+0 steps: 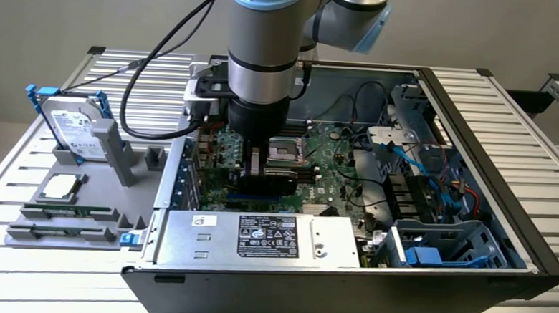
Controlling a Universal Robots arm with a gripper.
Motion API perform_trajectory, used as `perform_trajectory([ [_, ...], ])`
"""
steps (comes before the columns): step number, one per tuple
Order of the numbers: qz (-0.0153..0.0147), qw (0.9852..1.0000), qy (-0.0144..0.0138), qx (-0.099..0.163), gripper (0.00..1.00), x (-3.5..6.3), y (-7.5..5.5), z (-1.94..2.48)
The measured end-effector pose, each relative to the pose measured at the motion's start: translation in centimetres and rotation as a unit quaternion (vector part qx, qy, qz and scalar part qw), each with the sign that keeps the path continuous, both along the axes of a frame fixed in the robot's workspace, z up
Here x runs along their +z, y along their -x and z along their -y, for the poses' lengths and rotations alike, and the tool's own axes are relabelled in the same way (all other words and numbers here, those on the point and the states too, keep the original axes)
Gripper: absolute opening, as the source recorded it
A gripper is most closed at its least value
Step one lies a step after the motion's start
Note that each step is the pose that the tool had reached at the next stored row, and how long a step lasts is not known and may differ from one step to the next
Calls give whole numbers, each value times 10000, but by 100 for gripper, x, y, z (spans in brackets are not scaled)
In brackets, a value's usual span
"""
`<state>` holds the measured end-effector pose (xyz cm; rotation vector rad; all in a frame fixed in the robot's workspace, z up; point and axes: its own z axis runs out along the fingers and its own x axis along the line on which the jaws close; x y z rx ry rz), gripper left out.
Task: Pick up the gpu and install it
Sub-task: 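Insert the gpu into the slot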
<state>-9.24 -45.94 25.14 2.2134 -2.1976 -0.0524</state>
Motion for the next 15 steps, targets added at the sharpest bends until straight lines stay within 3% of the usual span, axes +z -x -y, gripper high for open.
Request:
perform_trajectory([
  [15,0,10000,0,62,27,-7,0,-4],
])
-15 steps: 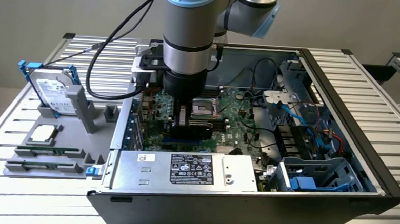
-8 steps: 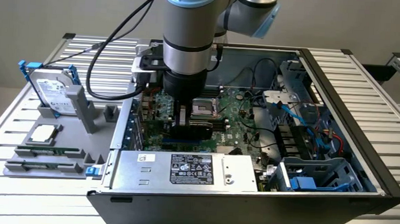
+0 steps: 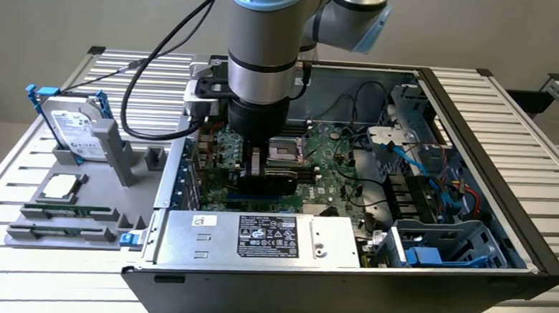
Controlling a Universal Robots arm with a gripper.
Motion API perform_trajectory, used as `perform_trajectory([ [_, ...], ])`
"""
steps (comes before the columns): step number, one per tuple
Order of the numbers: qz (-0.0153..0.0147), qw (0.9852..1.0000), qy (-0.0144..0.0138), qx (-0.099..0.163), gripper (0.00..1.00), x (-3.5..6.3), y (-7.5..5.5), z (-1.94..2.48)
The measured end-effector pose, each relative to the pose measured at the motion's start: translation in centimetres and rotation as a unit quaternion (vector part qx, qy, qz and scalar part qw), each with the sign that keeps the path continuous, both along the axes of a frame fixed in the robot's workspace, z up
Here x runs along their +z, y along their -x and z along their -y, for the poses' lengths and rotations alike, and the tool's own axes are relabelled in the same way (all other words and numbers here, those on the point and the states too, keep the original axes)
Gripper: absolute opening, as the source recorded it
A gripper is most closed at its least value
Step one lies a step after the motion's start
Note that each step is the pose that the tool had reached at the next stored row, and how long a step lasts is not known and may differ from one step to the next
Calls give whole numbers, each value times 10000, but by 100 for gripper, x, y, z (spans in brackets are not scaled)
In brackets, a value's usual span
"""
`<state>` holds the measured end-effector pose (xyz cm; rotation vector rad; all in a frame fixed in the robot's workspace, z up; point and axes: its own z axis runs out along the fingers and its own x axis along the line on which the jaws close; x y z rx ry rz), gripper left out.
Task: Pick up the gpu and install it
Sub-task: 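Insert the gpu into the slot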
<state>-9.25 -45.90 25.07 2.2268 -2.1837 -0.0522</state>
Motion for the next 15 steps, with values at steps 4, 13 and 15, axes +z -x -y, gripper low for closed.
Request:
perform_trajectory([
  [4,0,10000,0,16,27,0,0,-1],
  [13,-1,10000,4,37,27,0,0,-1],
  [15,-1,10000,6,40,27,-1,0,-1],
])
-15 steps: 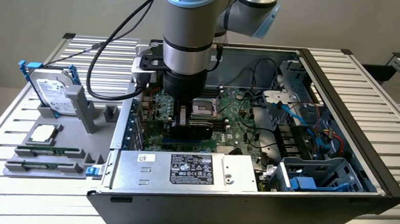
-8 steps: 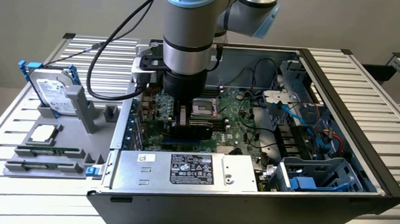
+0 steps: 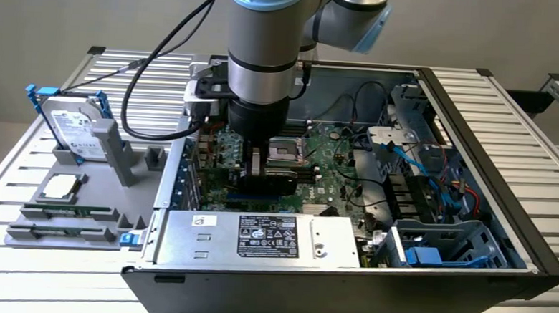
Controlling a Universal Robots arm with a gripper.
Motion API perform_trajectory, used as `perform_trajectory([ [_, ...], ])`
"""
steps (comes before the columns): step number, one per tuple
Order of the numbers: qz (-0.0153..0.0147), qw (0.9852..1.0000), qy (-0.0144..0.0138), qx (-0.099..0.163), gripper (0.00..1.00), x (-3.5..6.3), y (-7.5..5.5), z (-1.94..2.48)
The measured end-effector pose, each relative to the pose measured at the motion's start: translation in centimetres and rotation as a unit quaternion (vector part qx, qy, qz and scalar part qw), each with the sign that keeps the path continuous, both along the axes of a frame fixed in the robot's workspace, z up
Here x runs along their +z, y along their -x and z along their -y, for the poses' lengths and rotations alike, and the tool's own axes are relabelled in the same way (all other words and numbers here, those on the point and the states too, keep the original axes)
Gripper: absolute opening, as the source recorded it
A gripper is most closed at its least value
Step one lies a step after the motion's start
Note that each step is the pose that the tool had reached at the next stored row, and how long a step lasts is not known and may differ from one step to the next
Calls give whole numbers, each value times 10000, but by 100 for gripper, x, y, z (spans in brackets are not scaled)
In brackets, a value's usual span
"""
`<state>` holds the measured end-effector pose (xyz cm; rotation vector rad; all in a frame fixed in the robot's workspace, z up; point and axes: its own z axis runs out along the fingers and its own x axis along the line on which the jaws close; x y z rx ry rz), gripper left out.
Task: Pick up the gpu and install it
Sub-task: 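Insert the gpu into the slot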
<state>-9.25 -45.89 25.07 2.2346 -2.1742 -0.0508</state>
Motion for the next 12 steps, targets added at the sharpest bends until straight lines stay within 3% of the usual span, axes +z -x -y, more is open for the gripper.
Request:
perform_trajectory([
  [12,1,10000,10,5,27,-12,-1,0],
])
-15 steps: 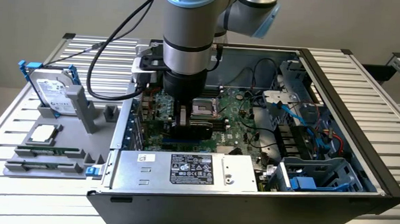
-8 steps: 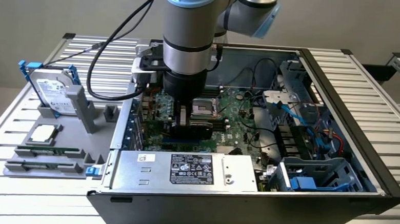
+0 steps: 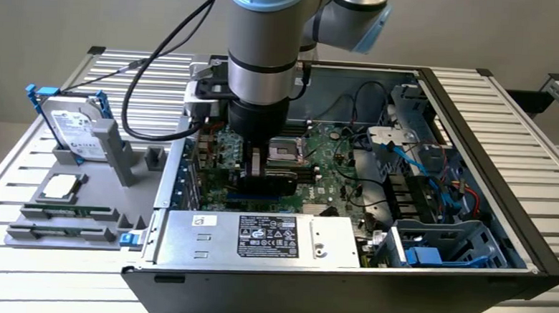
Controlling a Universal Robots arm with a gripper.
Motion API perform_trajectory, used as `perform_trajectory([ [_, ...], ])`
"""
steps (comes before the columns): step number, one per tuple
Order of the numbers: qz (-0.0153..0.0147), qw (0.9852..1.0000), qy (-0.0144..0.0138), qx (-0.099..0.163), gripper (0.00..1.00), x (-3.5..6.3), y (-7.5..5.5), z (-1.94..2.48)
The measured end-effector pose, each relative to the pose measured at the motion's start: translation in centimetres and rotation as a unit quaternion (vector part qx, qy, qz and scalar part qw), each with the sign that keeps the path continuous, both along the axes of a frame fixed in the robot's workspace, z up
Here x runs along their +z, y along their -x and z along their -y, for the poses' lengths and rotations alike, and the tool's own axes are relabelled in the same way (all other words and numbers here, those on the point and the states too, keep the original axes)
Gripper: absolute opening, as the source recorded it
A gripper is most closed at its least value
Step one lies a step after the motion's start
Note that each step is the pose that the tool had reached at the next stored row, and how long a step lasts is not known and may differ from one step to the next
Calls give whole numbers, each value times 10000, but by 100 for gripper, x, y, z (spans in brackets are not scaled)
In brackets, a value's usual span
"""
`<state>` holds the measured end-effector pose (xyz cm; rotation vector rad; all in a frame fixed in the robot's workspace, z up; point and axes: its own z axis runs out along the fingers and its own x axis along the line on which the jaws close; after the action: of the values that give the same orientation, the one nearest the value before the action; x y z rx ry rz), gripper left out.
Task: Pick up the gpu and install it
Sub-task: 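Insert the gpu into the slot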
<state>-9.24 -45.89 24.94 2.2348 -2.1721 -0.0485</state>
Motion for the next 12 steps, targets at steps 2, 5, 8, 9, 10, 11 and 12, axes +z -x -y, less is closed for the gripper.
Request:
perform_trajectory([
  [2,0,10000,6,0,27,-5,0,0],
  [5,0,10000,15,0,27,-14,0,0],
  [8,0,10000,25,0,27,-22,0,-1],
  [9,0,10000,29,0,27,-25,0,-2],
  [10,0,10000,35,0,27,-27,0,-2],
  [11,-1,10000,42,0,27,-30,0,-4],
  [12,-1,10000,49,0,27,-33,0,-5],
])
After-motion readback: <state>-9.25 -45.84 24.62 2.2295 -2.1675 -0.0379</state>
